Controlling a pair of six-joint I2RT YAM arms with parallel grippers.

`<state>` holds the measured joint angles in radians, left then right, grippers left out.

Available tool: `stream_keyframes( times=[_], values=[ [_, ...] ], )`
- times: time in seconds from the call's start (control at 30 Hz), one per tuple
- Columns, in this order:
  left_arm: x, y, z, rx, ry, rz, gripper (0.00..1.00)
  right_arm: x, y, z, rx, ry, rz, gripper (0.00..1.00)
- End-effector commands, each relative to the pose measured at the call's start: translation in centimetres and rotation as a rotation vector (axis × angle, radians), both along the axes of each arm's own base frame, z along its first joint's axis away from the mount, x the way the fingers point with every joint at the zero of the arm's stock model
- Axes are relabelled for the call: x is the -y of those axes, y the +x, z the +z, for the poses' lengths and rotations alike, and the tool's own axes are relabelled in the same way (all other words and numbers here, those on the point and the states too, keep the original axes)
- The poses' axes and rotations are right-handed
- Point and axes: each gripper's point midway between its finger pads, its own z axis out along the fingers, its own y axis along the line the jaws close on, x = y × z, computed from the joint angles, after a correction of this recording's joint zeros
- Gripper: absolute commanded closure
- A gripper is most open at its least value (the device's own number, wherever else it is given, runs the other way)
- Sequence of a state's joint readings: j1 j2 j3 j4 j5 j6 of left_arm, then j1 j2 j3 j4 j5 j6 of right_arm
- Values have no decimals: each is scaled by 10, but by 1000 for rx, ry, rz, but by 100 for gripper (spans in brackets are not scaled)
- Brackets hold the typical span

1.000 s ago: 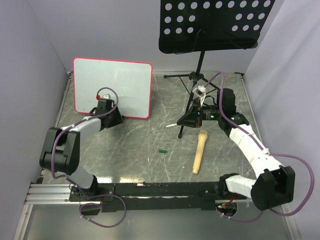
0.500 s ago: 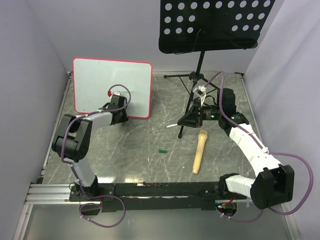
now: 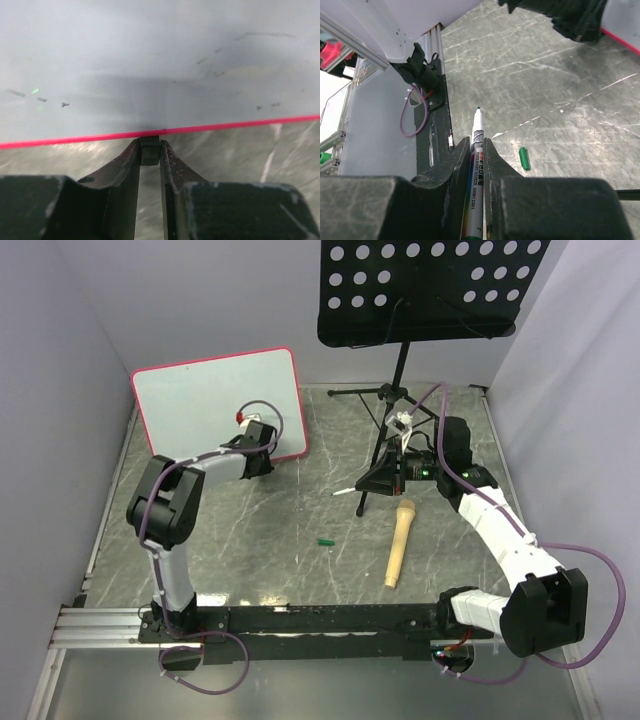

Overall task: Write a sentence on the whiteboard
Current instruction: Adjust the whiteboard at the corner of the board.

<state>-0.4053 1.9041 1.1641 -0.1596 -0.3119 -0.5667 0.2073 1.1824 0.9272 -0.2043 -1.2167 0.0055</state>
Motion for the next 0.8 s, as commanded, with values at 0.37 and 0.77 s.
stream_keyframes(
  times=[0.37,0.77],
  values=[
    [50,23,11,11,-100,-44,71,6,7,10,53,17,7,100],
    [52,13,82,108,-160,-86,50,5,6,10,51,19,11,100]
  ],
)
